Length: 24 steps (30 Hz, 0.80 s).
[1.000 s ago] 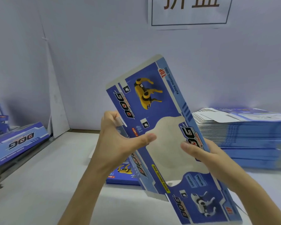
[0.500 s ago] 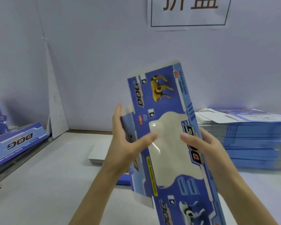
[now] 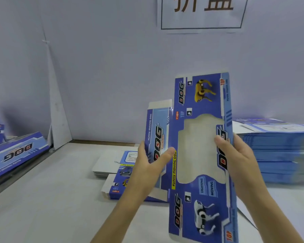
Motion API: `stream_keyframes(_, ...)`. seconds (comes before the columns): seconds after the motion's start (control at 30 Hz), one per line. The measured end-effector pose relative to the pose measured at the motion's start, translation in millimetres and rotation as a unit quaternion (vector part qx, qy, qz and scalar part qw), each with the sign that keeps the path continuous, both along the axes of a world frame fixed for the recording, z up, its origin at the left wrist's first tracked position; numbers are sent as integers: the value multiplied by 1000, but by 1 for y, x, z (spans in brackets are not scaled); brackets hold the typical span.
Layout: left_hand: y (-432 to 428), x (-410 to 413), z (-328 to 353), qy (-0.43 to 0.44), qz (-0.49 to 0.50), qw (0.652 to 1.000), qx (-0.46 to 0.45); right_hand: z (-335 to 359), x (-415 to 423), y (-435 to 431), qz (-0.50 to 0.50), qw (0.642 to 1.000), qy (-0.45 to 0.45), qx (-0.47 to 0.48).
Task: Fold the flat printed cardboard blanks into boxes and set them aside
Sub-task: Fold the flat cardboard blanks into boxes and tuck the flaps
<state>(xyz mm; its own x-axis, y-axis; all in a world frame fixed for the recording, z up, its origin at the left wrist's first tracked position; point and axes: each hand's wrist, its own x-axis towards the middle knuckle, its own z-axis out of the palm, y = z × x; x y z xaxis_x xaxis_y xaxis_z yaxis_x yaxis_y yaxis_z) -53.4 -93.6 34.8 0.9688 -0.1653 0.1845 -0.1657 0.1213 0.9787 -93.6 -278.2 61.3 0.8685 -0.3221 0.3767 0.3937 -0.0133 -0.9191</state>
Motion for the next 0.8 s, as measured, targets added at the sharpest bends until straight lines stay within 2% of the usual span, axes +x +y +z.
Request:
stream_keyframes(0.03,0,-1,2,-16,-6,1000,-8,-2,1,0,-36,999,-17,-37)
stream_keyframes(0.1,-2,-6,5,-29,-32,999,0,-4,1,3,-39,996,-41,-65)
stream_keyframes(0.3,-15,-29,6,1,-197,980,-7,-17,14,22,84,996,-24,-33)
stream_keyframes(0.37,-7,-23,9,64,-181,980,-46,-17,14,18,78,994,9,-73)
stream_keyframes(0.43,5,-15,11,98,-155,979,-88,-16,12,12,50,995,56,-59)
stream_keyframes(0.53,19,-9,16,90,-146,982,-75,-15,12,-1,12,991,120,-48)
stream_keyframes(0.63,24,-3,15,79,-122,989,-40,-21,14,-5,-33,992,122,-6)
stream_keyframes(0.8,35,3,17,22,-58,998,-14,-22,14,1,30,992,115,38)
